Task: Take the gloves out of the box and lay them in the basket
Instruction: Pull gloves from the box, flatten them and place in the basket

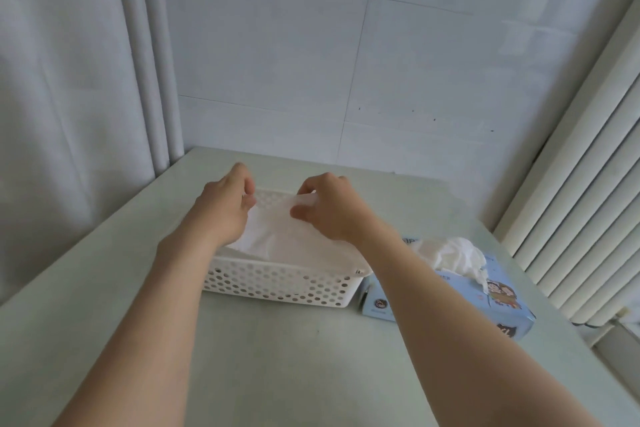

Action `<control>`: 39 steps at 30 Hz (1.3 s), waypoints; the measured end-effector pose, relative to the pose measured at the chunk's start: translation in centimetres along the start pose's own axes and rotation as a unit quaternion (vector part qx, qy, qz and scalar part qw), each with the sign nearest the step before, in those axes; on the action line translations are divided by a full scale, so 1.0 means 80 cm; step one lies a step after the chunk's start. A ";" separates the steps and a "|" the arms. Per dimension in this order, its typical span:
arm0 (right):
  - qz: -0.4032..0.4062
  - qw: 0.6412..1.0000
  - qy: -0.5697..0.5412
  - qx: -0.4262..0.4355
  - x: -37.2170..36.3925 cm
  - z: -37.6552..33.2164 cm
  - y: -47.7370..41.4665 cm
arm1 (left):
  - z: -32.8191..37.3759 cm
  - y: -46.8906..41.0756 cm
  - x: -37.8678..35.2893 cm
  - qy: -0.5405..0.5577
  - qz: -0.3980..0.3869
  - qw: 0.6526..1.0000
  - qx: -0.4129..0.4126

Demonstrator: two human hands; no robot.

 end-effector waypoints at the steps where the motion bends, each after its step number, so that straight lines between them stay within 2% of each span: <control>1: -0.013 1.000 0.013 0.005 -0.007 -0.002 -0.003 | -0.002 0.001 -0.001 -0.021 -0.005 1.000 0.001; 7: -0.050 0.985 0.161 0.025 -0.030 -0.018 -0.004 | -0.007 0.004 -0.004 -0.067 -0.002 0.997 0.043; 11: 0.001 0.954 0.291 0.068 -0.024 -0.036 -0.004 | -0.012 0.003 0.000 -0.085 0.028 0.994 0.057; 14: -0.017 0.967 0.247 0.063 -0.014 -0.041 -0.001 | -0.009 -0.001 -0.003 -0.112 0.007 0.993 0.043; 17: -0.155 0.978 0.142 0.000 -0.015 -0.027 0.007 | 0.008 -0.001 -0.008 -0.112 -0.051 0.992 -0.001; 20: -0.242 0.959 0.138 -0.055 -0.022 -0.012 0.018 | 0.019 0.006 -0.025 -0.081 -0.166 0.983 0.012; 24: -0.255 0.948 0.182 -0.058 -0.042 -0.007 0.025 | 0.014 0.012 -0.041 -0.100 -0.270 0.955 0.071; 29: -0.243 0.955 0.168 -0.038 -0.055 0.006 0.023 | 0.008 0.009 -0.042 -0.118 -0.272 0.951 0.090; 32: -0.194 0.968 0.157 -0.015 -0.042 0.004 0.027 | 0.011 0.008 -0.038 -0.110 -0.243 0.960 0.081; 35: -0.010 0.998 0.056 0.004 -0.009 0.000 0.045 | 0.034 0.006 -0.029 -0.110 -0.179 0.977 0.024; 37: 0.129 0.991 -0.033 0.004 0.007 0.010 0.066 | 0.055 0.006 -0.031 -0.107 -0.137 0.985 -0.020; 39: 0.224 0.971 -0.078 0.005 0.012 0.027 0.089 | 0.077 0.010 -0.039 -0.092 -0.115 0.987 -0.057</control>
Point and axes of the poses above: each hand's wrist, its own y-axis away from the middle knuckle, its own x-axis out of the back of the hand, z = x × y, the point moved 5 cm from there along -y, towards the middle knuckle, and after that the axes turned 6 degrees about -z, right-handed, at the moved point
